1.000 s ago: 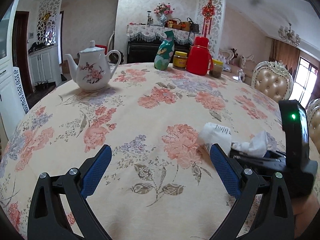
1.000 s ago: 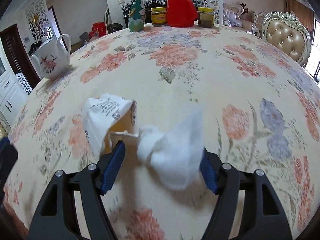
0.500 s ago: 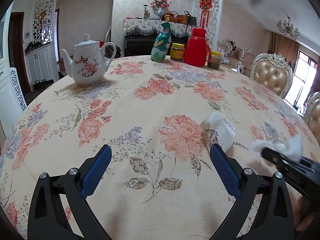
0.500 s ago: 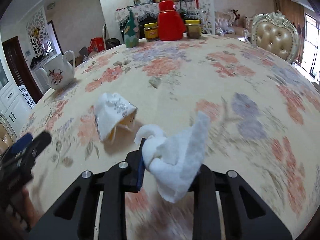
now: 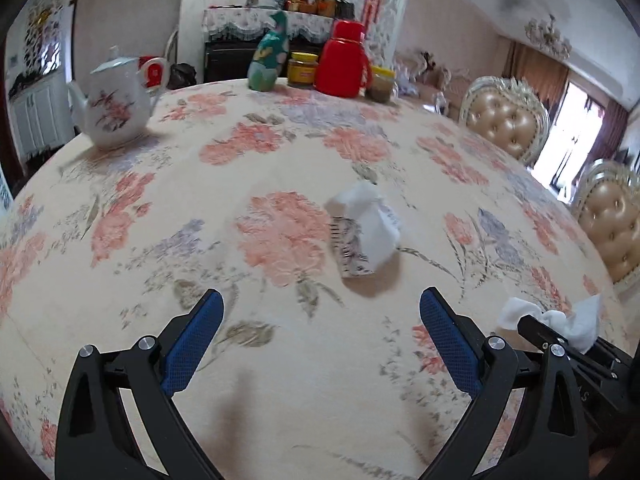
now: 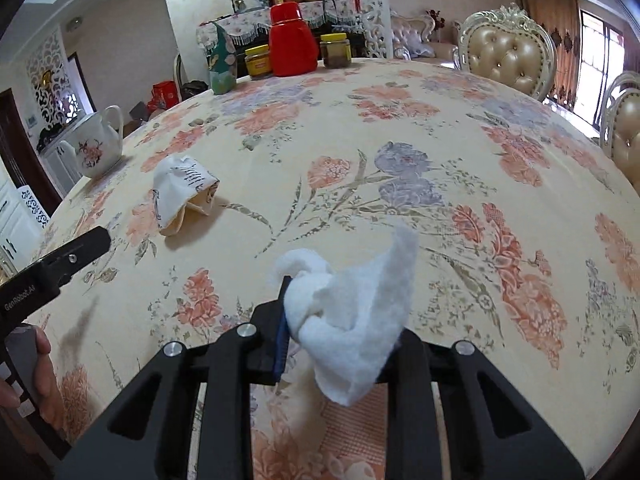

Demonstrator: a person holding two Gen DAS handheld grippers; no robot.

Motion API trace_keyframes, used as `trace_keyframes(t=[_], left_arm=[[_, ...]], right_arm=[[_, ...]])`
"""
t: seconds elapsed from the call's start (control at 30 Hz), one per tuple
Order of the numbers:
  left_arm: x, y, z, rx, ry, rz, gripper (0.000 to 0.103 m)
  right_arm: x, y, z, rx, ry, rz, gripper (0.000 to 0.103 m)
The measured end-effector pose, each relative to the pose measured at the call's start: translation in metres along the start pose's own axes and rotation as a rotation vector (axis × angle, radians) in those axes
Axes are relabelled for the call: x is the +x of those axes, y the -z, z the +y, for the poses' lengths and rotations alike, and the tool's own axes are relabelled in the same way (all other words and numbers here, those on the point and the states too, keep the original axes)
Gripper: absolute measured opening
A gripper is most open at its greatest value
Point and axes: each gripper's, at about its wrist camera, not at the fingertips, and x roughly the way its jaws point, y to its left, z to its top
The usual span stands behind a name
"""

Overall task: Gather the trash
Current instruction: 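Grasp the crumpled white tissue with the right tool while the left tool grasps the tissue wrapper, then carry the tissue and wrapper in both tools over the wastebasket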

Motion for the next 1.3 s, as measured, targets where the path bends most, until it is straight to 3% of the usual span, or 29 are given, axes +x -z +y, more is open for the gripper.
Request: trace_keyframes(t=[0.4,0.5,0.53,0.57,0.93,1.17,1.3], left_arm=[[0.078,-0.039,-0.038,0.037,-0.068,0.053,0.091],[0.099,-0.041,-0.042,0.06,-0.069,0.126,0.075],[0.1,-0.041,-0.042,0.056,-0.057,0.134,0.06],[0.099,-0.04,-0.042,0.055,-0.056,0.133,0.054],[0.011,0.004,-0.046,0.138,-0.044,-0.019,0.053],[-0.036,0.034,-0.045,0.146,-0.042,-0.072,0.053],[-0.057,0.048,-0.041,0.136,-0.036,-0.086,0.053]], right_arm=[[0.006,0.001,-0.022,0.112,-0.03,0.029,0.024],[0.006,0.0,-0.019,0.095,-0.026,0.03,0.024],[0.006,0.0,-0.019,0.092,-0.024,0.03,0.024],[0.006,-0.001,-0.018,0.091,-0.023,0.029,0.024],[0.003,0.0,-0.018,0.094,0.013,0.009,0.024],[0.003,0.001,-0.022,0.116,0.055,0.017,0.024],[-0.014,0.006,-0.015,0.056,0.082,-0.037,0.024]])
